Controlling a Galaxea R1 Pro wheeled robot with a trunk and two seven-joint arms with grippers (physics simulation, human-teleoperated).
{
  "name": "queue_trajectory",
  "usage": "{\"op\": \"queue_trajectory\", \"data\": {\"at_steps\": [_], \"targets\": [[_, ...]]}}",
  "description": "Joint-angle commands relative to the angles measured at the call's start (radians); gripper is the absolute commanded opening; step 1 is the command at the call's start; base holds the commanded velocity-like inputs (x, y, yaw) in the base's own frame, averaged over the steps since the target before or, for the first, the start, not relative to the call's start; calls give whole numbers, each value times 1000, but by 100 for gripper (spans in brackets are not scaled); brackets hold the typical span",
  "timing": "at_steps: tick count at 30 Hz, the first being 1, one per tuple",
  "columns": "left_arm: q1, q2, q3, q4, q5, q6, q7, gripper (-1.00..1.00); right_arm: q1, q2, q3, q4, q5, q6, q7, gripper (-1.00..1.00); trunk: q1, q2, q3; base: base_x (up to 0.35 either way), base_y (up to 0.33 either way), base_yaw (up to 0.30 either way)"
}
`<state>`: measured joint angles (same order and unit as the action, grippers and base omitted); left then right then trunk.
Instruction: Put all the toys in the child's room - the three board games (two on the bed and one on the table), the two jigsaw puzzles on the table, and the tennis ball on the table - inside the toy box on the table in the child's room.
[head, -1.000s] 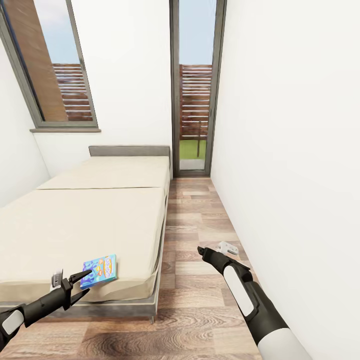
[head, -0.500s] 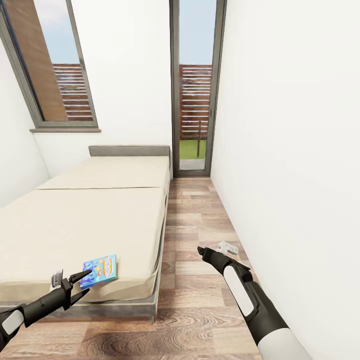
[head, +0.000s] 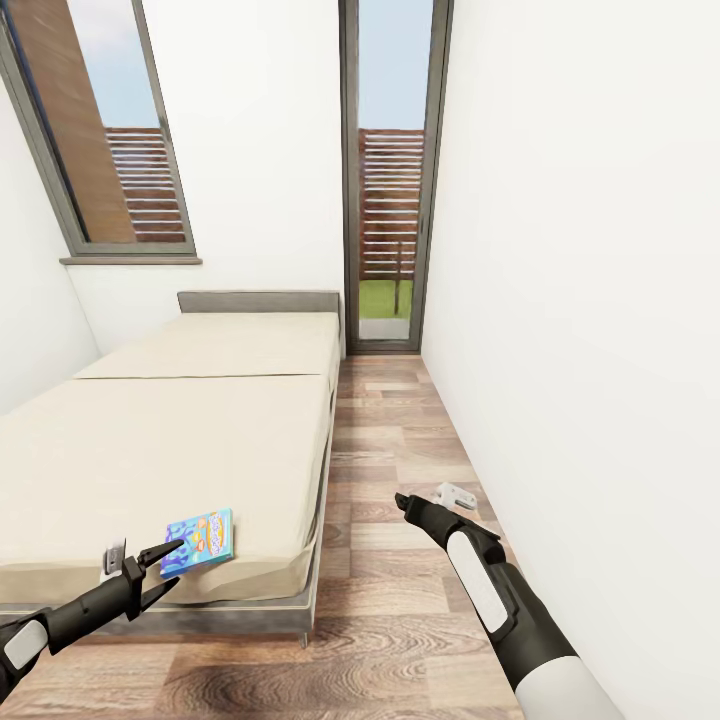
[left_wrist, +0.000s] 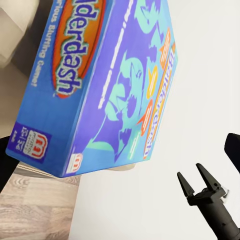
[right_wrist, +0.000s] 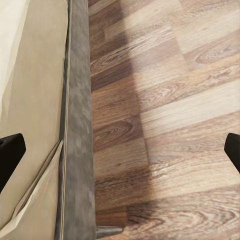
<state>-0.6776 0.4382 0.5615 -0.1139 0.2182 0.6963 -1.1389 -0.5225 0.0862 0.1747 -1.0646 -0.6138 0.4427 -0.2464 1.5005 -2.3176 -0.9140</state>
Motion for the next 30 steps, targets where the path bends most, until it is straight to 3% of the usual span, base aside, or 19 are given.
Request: {"op": "queue_trajectory", "data": {"at_steps": [1,30], "targets": [[0,0,-7,0,10,8,-1,100,-1,0,2,-2,-10,2,-10,100,0,0,-1,0,0,0],[0,0,-8,0,10,8,-1,100,-1,0,2,-2,-10,2,-10,100,0,0,-1,26,30,0]]}}
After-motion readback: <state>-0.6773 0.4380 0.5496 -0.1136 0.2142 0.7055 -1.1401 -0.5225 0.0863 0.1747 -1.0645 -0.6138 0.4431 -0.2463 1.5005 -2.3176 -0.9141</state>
